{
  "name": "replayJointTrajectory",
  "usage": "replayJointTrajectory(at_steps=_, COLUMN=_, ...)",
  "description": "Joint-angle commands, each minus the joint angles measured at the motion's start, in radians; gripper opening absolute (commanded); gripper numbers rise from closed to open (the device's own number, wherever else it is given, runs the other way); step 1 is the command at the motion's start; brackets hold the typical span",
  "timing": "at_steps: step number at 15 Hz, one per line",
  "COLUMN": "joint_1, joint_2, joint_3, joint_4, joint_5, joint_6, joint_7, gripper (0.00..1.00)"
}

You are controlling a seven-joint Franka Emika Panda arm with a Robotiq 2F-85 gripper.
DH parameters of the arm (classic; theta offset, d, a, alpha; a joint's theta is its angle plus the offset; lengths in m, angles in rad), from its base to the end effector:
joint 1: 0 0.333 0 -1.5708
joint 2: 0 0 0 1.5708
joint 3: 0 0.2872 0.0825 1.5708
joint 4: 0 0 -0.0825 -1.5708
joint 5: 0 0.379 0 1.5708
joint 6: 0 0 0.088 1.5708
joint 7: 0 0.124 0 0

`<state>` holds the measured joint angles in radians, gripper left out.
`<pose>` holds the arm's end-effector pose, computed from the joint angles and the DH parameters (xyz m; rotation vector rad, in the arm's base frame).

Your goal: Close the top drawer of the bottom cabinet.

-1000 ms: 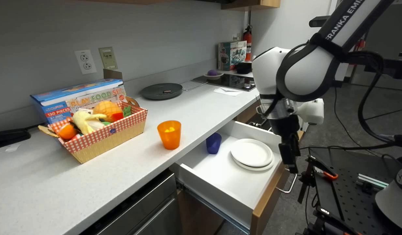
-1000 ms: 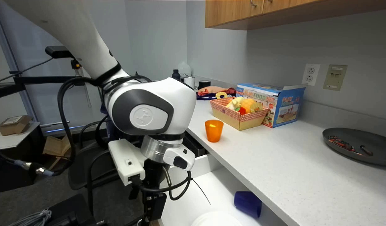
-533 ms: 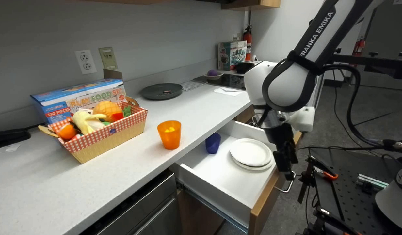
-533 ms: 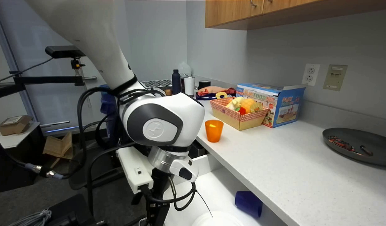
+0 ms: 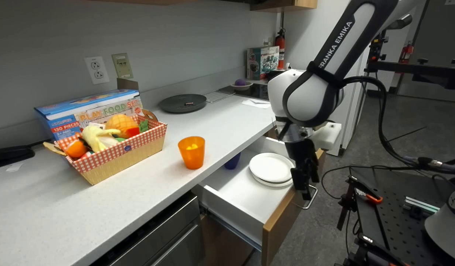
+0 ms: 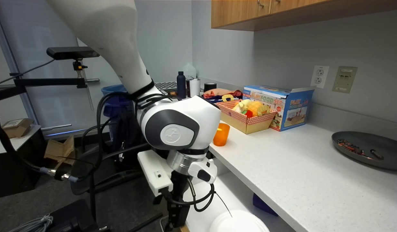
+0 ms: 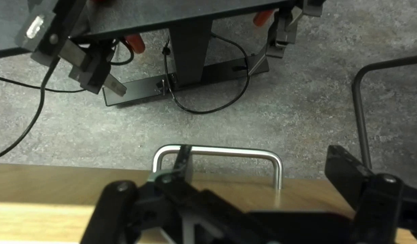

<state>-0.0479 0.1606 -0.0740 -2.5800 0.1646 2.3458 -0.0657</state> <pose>0.3827 -0.0444 0.1385 -2.9548 0.2910 0.5763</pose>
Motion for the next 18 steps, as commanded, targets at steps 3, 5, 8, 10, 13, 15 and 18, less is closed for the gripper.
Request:
replayJointTrajectory(at_steps=3, joint_1=-0.006, joint_2=0.052, joint_3=0.026, joint_4=0.051, joint_5=0.020, joint_6=0.134, joint_7=-0.011, gripper=1.00)
replayJointTrajectory(at_steps=5, joint_1=0.002, joint_2=0.053, joint_3=0.034, joint_4=0.046, joint_5=0.004, joint_6=0.203, joint_7=-0.005, gripper=1.00)
replayJointTrajectory(at_steps=8, joint_1=0.013, joint_2=0.056, joint_3=0.042, joint_4=0.044, joint_5=-0.030, joint_6=0.312, joint_7=0.008, gripper=1.00)
replayJointTrajectory(at_steps=10, joint_1=0.020, joint_2=0.060, joint_3=0.042, joint_4=0.041, joint_5=-0.069, joint_6=0.385, joint_7=0.019, gripper=1.00)
replayJointTrajectory(at_steps=13, joint_1=0.045, joint_2=0.060, joint_3=0.047, joint_4=0.017, joint_5=-0.115, joint_6=0.493, joint_7=0.055, gripper=1.00)
replayJointTrajectory(at_steps=15, joint_1=0.061, joint_2=0.060, joint_3=0.050, joint_4=0.004, joint_5=-0.134, joint_6=0.552, joint_7=0.082, gripper=1.00)
replayJointTrajectory(at_steps=18, joint_1=0.053, joint_2=0.056, joint_3=0.052, joint_4=0.008, joint_5=-0.132, joint_6=0.582, joint_7=0.066, gripper=1.00)
